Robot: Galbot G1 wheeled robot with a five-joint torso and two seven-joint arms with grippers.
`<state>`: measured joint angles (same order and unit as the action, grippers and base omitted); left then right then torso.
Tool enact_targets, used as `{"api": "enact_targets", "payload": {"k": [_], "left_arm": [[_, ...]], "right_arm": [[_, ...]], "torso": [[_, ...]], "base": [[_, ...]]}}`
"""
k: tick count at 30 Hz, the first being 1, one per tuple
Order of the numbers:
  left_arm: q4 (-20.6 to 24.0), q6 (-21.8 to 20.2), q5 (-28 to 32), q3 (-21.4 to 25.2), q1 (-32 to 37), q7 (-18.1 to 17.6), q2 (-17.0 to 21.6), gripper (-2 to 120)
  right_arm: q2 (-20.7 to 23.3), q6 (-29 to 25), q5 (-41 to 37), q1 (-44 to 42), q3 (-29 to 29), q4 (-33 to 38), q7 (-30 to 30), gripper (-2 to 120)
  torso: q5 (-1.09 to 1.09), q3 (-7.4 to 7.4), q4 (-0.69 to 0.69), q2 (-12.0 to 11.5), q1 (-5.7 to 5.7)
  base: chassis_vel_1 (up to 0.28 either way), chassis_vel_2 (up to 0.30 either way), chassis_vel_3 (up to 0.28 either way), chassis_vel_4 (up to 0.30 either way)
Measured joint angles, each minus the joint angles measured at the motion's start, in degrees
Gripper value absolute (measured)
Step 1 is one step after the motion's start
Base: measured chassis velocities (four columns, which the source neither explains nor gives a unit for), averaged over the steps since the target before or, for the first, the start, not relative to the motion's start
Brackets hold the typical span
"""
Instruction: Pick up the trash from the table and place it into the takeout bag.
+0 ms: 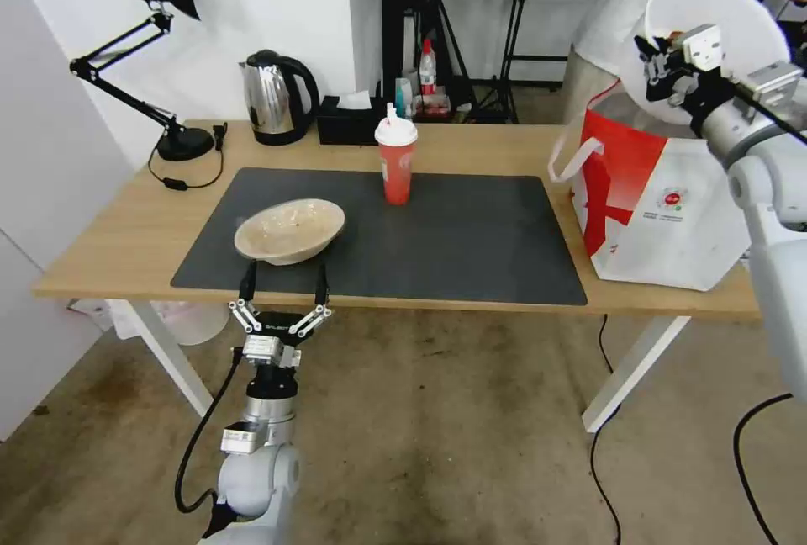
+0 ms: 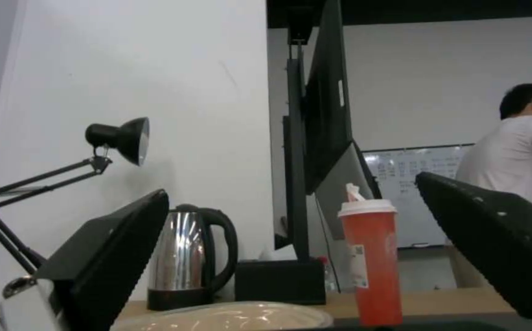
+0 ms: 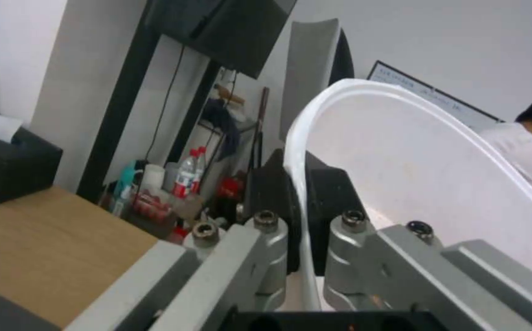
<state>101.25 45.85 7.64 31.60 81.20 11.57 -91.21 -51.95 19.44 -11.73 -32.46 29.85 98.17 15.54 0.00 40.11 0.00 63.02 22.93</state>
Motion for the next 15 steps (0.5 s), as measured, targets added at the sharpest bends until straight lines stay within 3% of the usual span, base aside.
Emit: {"api": "enact_targets", "payload": {"k": [15], "left_arm": [[-0.2,0.0,0.1,0.2,0.1,0.0,0.0,100]], "right_arm": [[-1.5,-3.4,1.1,-0.5,-0.2,-3.6,0.3,0]], "torso": [[0.00,0.00,0.00,0.0,0.00]], "base": [[0.000,0.000,0.000,0.000]]}}
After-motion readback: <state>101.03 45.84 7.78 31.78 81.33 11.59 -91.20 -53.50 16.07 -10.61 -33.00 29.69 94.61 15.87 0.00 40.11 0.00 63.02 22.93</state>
